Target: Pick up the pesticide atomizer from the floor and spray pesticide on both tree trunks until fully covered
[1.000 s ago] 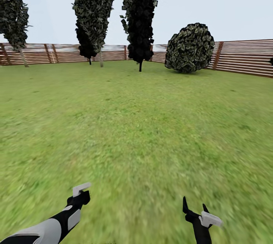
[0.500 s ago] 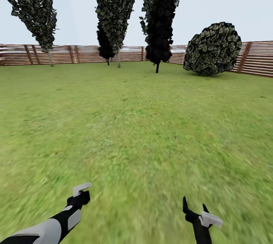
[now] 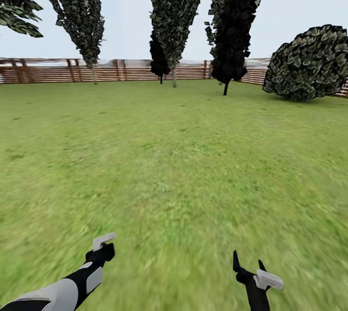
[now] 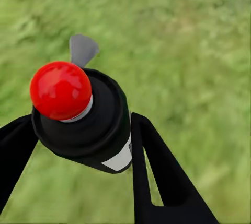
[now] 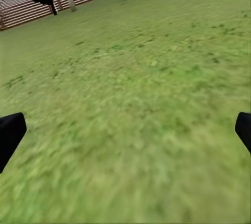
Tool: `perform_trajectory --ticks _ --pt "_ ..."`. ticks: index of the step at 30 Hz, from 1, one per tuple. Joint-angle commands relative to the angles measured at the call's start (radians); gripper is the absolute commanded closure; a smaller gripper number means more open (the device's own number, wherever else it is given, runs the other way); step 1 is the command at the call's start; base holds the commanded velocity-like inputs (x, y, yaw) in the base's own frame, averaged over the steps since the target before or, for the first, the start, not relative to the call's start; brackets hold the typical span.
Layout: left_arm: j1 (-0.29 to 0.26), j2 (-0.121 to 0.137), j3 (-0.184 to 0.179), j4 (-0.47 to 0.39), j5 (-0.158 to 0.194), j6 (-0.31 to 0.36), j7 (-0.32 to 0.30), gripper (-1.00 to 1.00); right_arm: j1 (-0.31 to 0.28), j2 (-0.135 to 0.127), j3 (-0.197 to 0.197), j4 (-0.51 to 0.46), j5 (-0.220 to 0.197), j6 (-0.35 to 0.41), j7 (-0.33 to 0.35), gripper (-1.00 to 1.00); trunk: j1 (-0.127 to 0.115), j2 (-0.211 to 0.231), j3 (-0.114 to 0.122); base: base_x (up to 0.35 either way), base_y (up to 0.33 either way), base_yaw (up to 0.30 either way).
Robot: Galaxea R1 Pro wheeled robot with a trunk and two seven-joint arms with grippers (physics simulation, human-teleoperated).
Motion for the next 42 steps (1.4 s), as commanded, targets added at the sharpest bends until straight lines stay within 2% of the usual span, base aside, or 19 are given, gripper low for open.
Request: perform_trajectory --ticks 1,42 --pt "0.0 0.0 0.0 0.0 0.0 0.0 0.0 1.0 0.0 0.0 0.0 0.0 0.0 0.0 0.0 -1.0 0.0 0.0 0.0 0.259 0.216 0.277" --pt "0.0 0.002 0.001 0.0 0.0 0.0 0.0 1.0 0.0 0.0 0.0 0.0 0.0 0.0 0.0 -1.0 0.0 0.0 0.008 0.259 0.216 0.277"
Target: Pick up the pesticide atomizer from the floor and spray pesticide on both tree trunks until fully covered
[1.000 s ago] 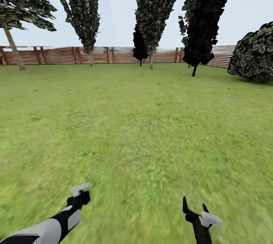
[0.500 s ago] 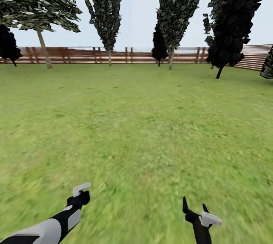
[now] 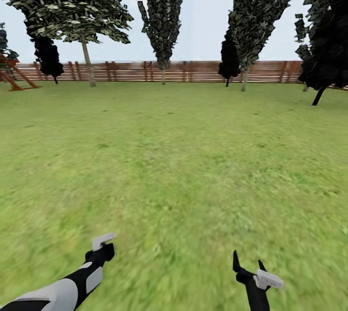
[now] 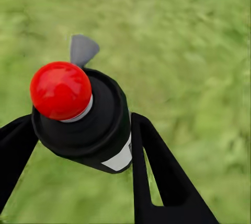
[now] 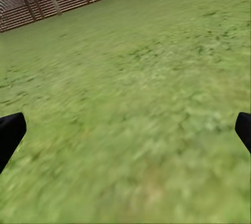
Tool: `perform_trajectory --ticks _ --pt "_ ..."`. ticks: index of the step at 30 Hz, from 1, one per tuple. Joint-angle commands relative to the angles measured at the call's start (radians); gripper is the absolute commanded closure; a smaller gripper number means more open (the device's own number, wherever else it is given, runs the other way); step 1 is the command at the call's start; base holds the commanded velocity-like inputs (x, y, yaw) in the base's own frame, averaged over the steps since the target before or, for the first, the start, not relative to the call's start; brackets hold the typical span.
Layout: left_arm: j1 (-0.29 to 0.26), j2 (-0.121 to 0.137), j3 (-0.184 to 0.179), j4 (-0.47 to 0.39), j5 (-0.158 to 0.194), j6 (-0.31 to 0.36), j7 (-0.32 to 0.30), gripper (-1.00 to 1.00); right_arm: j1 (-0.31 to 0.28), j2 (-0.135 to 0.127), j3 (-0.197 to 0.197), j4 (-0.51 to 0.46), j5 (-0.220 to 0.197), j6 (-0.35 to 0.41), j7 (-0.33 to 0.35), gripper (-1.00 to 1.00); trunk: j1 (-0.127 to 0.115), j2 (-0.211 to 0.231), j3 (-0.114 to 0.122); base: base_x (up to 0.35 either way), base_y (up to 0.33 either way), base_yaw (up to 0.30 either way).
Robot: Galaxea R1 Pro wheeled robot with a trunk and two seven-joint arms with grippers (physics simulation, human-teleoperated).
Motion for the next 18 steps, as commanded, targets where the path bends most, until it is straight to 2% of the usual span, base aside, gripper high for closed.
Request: perform_trajectory --ticks 1,18 --pt "0.0 0.0 0.0 -0.001 0.0 0.0 0.0 1.0 0.0 0.0 0.0 0.0 0.0 0.0 0.0 -1.0 0.0 0.0 0.001 0.259 0.216 0.271" --pt "0.0 0.0 0.0 -0.001 0.0 0.0 0.0 1.0 0.0 0.001 0.003 0.0 0.003 0.0 0.006 -1.0 0.0 0.0 0.013 0.259 0.216 0.27"
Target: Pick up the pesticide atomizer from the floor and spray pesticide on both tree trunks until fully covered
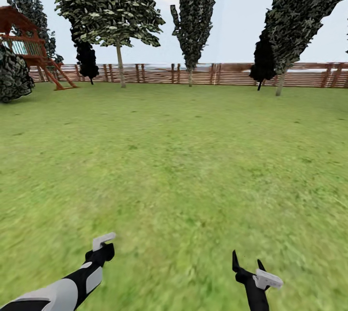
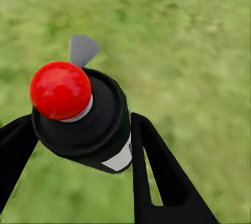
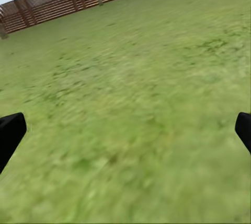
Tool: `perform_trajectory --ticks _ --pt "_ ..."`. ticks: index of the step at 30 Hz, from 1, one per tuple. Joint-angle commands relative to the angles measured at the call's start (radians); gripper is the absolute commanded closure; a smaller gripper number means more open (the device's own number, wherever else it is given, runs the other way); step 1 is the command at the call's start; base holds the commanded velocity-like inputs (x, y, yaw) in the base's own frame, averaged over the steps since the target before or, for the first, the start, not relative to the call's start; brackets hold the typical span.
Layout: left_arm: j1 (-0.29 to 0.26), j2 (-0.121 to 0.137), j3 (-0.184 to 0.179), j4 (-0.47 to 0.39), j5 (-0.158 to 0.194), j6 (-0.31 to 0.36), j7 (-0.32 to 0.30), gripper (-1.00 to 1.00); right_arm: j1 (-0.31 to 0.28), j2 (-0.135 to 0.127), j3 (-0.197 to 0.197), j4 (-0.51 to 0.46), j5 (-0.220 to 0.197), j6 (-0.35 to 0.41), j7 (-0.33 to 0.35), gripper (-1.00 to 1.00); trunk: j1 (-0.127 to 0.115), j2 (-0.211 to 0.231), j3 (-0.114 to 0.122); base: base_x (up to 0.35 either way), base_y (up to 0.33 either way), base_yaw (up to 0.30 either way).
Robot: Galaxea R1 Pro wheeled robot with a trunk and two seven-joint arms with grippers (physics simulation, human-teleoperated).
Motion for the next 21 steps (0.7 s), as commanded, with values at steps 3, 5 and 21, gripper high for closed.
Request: perform_trajectory --ticks 3,5,21 --pt "0.0 0.0 -0.001 0.0 0.0 0.0 0.0 1.0 0.0 0.0 0.0 0.0 0.0 0.0 0.0 -1.0 0.0 0.0 0.002 0.259 0.216 0.236" --pt "0.0 0.0 -0.001 0.0 0.0 0.0 0.0 1.0 0.0 0.0 0.0 0.0 0.0 0.0 0.0 -1.0 0.0 0.0 0.002 0.259 0.216 0.09" --pt "0.0 0.001 0.0 0.0 0.001 0.0 0.002 1.0 0.0 -0.003 0.002 0.0 0.001 0.0 0.001 -1.0 0.0 0.0 0.003 0.271 0.214 0.005"
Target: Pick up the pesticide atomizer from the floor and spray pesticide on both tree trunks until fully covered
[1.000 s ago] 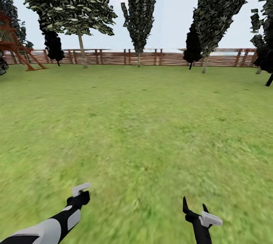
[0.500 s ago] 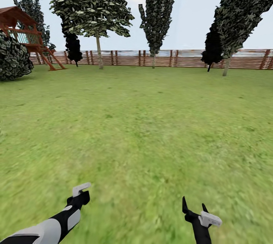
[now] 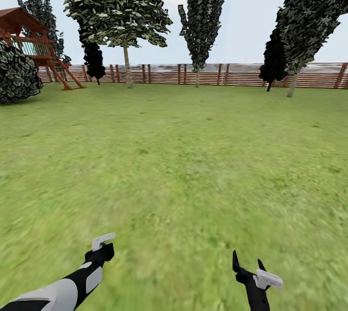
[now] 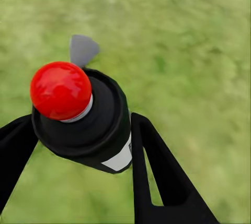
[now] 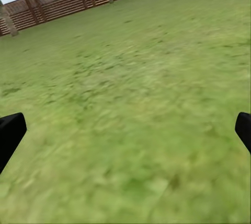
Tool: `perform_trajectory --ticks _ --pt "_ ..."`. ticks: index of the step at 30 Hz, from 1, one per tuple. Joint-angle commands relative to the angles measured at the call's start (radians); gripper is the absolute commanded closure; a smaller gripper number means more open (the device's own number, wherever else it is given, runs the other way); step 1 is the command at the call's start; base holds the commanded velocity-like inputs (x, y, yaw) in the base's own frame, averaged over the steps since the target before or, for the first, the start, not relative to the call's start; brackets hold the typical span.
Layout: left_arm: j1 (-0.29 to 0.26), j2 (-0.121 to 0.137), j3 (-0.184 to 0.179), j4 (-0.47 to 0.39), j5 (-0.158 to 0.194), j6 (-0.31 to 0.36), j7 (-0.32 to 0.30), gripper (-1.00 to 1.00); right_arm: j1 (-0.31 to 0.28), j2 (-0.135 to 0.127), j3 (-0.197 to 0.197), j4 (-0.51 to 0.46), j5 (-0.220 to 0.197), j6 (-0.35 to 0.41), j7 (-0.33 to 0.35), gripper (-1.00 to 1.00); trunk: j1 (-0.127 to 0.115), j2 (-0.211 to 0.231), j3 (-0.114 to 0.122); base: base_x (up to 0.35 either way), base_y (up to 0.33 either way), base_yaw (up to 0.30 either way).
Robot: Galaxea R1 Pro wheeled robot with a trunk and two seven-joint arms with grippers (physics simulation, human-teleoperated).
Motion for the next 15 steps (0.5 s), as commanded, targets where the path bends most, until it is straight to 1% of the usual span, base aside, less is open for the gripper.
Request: perform_trajectory --ticks 1,4,12,15 --pt "0.0 0.0 0.0 0.0 -0.001 0.0 0.0 1.0 0.0 0.0 0.0 0.0 0.0 0.0 -0.001 -1.0 0.0 0.0 0.0 0.297 0.207 0.056" --pt "0.0 0.0 0.0 0.0 -0.001 0.0 0.001 1.0 0.0 0.001 0.0 0.0 0.0 0.0 -0.002 -1.0 0.0 0.0 0.0 0.3 0.202 0.216" --pt "0.0 0.0 0.003 -0.004 -0.003 0.0 0.0 1.0 0.0 0.0 0.0 0.0 0.0 0.0 -0.003 -1.0 0.0 0.0 0.0 0.312 0.172 0.283" --pt "-0.001 -0.002 0.001 -0.062 -0.003 0.0 0.001 1.0 0.0 0.0 0.0 0.0 0.0 0.0 -0.003 -1.0 0.0 0.0 0.0 0.327 0.098 0.288"
